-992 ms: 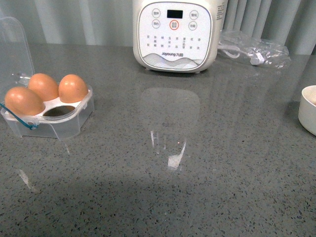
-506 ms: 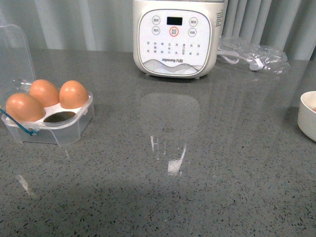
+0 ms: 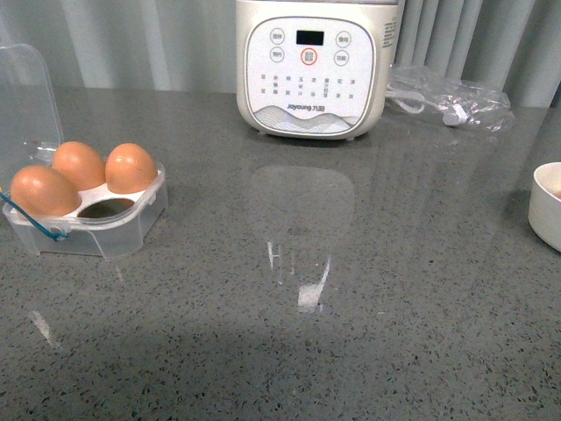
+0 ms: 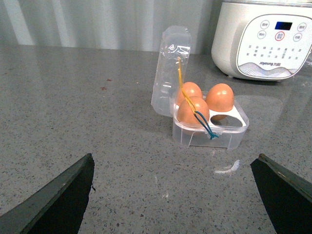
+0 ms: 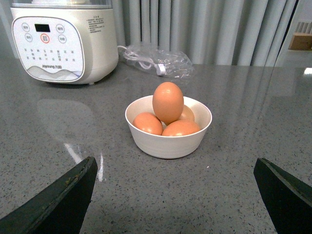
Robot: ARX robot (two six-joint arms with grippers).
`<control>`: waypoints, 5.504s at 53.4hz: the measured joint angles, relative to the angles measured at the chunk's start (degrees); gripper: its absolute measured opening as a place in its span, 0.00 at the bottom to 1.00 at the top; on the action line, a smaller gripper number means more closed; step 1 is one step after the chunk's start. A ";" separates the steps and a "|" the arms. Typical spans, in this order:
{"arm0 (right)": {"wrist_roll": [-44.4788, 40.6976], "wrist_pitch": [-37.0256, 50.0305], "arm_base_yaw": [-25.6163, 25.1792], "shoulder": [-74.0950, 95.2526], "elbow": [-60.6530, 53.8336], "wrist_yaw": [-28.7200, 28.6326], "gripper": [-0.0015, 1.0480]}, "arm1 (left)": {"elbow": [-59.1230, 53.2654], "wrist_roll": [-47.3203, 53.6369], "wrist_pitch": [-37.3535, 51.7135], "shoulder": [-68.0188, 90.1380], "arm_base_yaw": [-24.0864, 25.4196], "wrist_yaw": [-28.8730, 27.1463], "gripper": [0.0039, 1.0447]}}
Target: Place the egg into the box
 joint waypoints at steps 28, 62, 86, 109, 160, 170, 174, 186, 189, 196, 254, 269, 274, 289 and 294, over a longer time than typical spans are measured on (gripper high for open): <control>-4.22 34.40 -7.91 56.78 21.49 0.37 0.93 | 0.00 0.00 0.00 0.00 0.00 0.02 0.94; -4.74 21.44 -4.28 77.31 38.05 -10.75 0.93 | 0.00 0.00 0.00 0.00 0.00 0.00 0.94; -5.35 22.18 -4.72 79.78 36.15 -12.59 0.93 | 0.00 0.00 0.00 0.00 0.00 0.02 0.94; -5.60 22.71 -5.86 79.73 33.99 -12.76 0.93 | 0.00 0.00 0.00 0.00 0.00 0.02 0.94; -4.00 21.57 -5.14 73.90 34.67 -17.18 0.38 | 0.00 0.00 0.00 0.00 0.00 0.00 0.94; -2.49 18.60 -0.70 73.59 39.39 -20.06 0.38 | 0.00 0.00 0.00 0.00 0.00 0.00 0.94; -2.34 18.45 1.40 73.90 41.00 -21.22 0.38 | 0.00 0.00 0.00 0.00 0.00 0.02 0.94; -1.73 17.99 11.39 77.90 46.25 -28.09 0.38 | 0.00 0.00 0.00 0.00 0.00 0.02 0.94; -1.75 17.62 13.55 79.17 47.23 -29.27 0.38 | 0.00 0.00 0.00 0.00 0.00 0.02 0.94; -1.64 17.11 19.69 84.04 51.04 -31.32 0.38 | 0.00 0.00 0.00 0.00 0.00 0.00 0.94; -8.17 8.68 36.17 107.08 72.72 -28.15 0.38 | 0.00 0.00 0.00 0.00 0.00 0.00 0.94; -9.20 7.65 36.72 108.19 74.03 -27.39 0.38 | 0.00 0.00 0.00 0.00 0.00 0.02 0.94; -9.29 7.65 36.76 108.30 74.07 -27.32 0.38 | 0.00 0.00 0.00 0.00 0.00 0.00 0.94; -9.97 7.43 36.74 108.78 74.12 -26.91 0.51 | 0.00 0.00 0.00 0.00 0.00 0.02 0.94; -9.99 7.43 36.46 108.78 74.12 -26.95 0.70 | 0.00 0.00 0.00 0.00 0.00 0.02 0.94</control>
